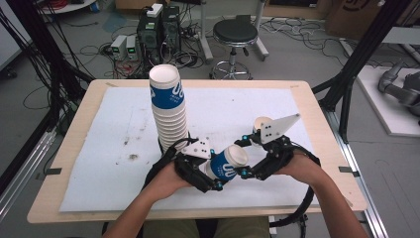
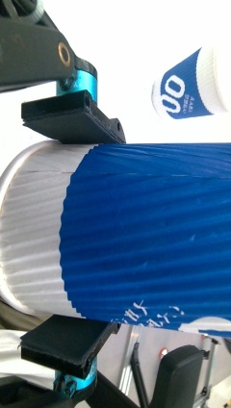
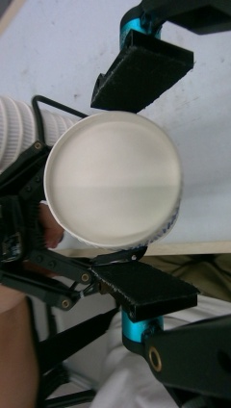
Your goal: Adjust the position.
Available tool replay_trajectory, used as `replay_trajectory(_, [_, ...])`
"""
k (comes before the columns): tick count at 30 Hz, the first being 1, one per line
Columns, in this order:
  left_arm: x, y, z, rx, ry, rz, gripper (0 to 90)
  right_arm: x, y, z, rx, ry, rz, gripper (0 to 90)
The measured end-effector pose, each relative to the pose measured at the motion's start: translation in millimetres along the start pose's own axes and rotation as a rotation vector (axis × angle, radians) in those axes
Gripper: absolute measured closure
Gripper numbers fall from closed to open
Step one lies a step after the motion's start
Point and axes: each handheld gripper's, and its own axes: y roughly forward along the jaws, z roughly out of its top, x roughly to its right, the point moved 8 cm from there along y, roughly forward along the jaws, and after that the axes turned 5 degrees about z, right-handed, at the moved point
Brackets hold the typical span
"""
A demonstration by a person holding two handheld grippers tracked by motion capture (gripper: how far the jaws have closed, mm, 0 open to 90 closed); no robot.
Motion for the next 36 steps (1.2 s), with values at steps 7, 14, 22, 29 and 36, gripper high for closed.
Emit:
replay_trajectory(7, [0.8,3.1,-0.1,-0.020,0.021,-0.002,22.1,-1.4,8.6,1.4,-0.094,-0.018,0.020,20.6])
replay_trajectory(14, [0.9,3.2,-0.7,-0.007,0.026,-0.003,22.1,1.8,7.9,1.4,-0.099,-0.002,0.021,28.0])
replay_trajectory(22, [2.3,3.9,-1.3,0.044,0.044,0.003,16.9,-0.1,5.0,0.5,-0.082,-0.006,0.041,29.0])
replay_trajectory(29, [-4.4,-7.3,-0.4,0.244,-0.030,0.021,12.1,2.7,-4.3,-3.2,-0.021,0.027,0.025,28.9])
replay_trajectory(36, [-6.2,-15.2,6.8,0.397,-0.072,0.002,12.0,5.8,-11.6,-13.7,0.124,0.055,0.001,28.9])
